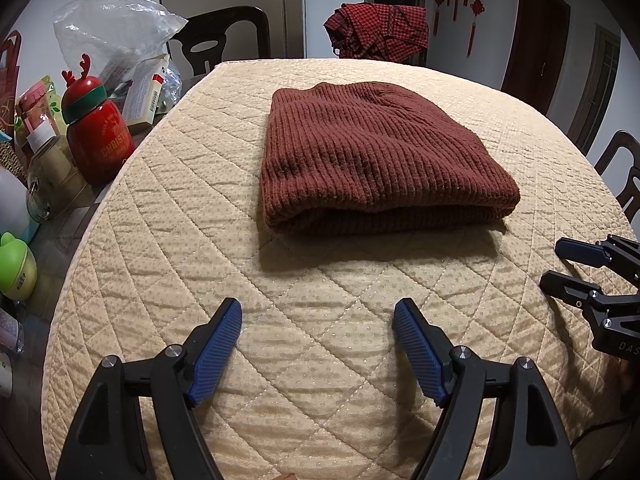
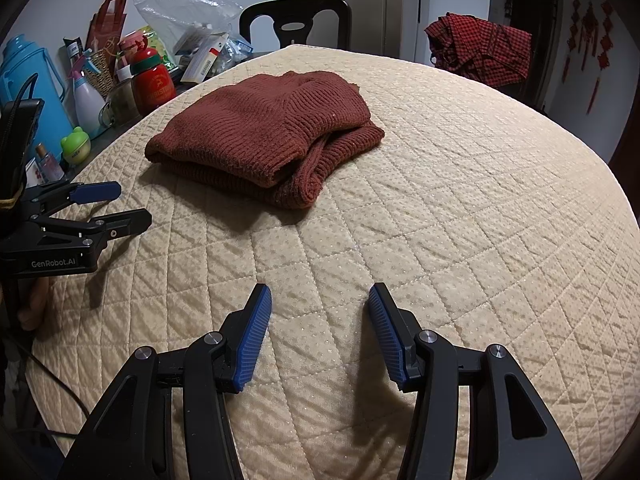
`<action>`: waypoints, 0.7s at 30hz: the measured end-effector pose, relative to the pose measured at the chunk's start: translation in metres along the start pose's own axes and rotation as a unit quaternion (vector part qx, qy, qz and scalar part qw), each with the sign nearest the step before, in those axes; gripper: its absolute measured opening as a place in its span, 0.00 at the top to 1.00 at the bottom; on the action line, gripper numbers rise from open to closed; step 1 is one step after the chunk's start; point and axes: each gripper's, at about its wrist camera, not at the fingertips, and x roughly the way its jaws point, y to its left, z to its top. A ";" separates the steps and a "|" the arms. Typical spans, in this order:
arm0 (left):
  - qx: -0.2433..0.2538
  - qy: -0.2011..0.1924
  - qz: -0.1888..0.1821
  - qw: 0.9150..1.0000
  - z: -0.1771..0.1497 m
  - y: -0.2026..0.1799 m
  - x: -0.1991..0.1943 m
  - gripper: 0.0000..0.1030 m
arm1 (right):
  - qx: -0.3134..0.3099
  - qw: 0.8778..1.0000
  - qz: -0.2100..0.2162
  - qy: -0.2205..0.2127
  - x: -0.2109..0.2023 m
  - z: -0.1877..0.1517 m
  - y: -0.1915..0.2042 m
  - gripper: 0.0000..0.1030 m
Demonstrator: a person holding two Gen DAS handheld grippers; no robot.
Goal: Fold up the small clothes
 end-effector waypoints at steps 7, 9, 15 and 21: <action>-0.001 0.002 0.002 1.000 0.001 0.000 0.000 0.21 | 0.000 1.000 0.000 0.000 0.000 0.000 0.000 0.50; -0.001 0.003 0.001 1.000 0.001 0.001 0.001 0.21 | 0.000 1.000 0.000 0.000 0.000 0.000 0.000 0.50; -0.002 0.003 0.002 1.000 0.001 0.000 0.001 0.19 | 0.000 1.000 0.000 0.000 0.000 0.000 0.000 0.50; -0.009 0.007 0.006 1.000 0.001 0.005 0.004 0.13 | 0.000 1.000 0.000 0.000 0.000 0.000 0.000 0.50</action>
